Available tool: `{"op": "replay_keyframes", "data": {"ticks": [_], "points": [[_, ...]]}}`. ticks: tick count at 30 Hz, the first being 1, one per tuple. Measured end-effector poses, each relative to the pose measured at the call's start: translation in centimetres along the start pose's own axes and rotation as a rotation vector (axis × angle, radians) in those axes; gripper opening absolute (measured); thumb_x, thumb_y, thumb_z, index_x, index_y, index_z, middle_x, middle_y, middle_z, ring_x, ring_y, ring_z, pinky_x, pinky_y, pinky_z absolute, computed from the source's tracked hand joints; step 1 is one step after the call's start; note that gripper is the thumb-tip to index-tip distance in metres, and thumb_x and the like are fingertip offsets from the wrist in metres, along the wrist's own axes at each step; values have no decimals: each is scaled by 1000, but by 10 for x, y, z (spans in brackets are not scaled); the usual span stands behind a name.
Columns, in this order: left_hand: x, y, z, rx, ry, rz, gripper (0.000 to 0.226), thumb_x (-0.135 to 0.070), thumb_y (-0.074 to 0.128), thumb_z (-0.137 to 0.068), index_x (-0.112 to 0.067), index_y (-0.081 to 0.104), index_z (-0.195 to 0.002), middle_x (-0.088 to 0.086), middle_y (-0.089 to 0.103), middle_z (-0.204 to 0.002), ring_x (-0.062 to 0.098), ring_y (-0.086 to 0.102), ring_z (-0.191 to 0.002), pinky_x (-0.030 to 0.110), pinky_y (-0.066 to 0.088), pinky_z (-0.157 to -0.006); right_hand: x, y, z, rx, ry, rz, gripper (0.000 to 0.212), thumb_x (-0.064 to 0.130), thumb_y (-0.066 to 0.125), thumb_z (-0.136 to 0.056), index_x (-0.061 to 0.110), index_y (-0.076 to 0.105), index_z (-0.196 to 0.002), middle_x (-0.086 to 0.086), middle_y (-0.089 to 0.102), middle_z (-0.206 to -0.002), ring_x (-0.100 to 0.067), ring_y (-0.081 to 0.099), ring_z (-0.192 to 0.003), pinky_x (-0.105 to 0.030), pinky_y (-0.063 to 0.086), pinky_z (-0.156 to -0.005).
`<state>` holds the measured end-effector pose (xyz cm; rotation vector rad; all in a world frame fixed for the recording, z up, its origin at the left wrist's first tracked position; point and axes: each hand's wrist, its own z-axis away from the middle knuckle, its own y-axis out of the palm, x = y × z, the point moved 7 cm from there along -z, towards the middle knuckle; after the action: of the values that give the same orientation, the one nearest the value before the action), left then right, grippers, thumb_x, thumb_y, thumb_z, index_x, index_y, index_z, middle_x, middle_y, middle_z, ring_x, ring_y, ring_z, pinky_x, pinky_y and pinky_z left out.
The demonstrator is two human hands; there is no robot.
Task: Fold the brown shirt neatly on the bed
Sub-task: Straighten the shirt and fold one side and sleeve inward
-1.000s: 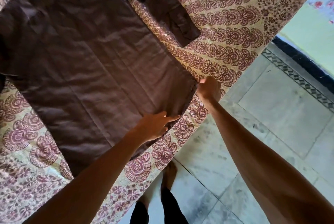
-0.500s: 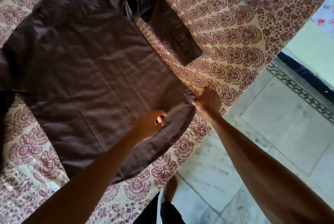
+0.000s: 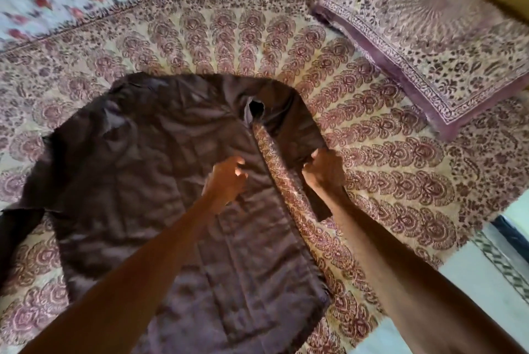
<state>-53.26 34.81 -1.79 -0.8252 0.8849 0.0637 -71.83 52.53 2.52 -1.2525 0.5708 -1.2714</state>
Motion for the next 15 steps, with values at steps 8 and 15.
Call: {"op": "replay_keyframes", "data": {"ticks": [8, 15], "points": [[-30, -10, -77, -316, -97, -72, 34, 1, 44, -84, -7, 60, -113, 19, 59, -110, 37, 57, -99, 43, 48, -83, -34, 25, -93, 116, 128, 115, 36, 36, 62, -88, 9, 60, -112, -15, 66, -112, -33, 61, -104, -42, 47, -92], [-110, -20, -133, -531, 33, -224, 32, -4, 46, -83, -11, 59, -110, 18, 59, -111, 41, 53, -100, 50, 45, -85, -61, -86, -198, -111, 91, 30, 36, 22, 47, -101, -1, 47, -128, -21, 67, -109, -35, 66, -92, -30, 33, -59]]}}
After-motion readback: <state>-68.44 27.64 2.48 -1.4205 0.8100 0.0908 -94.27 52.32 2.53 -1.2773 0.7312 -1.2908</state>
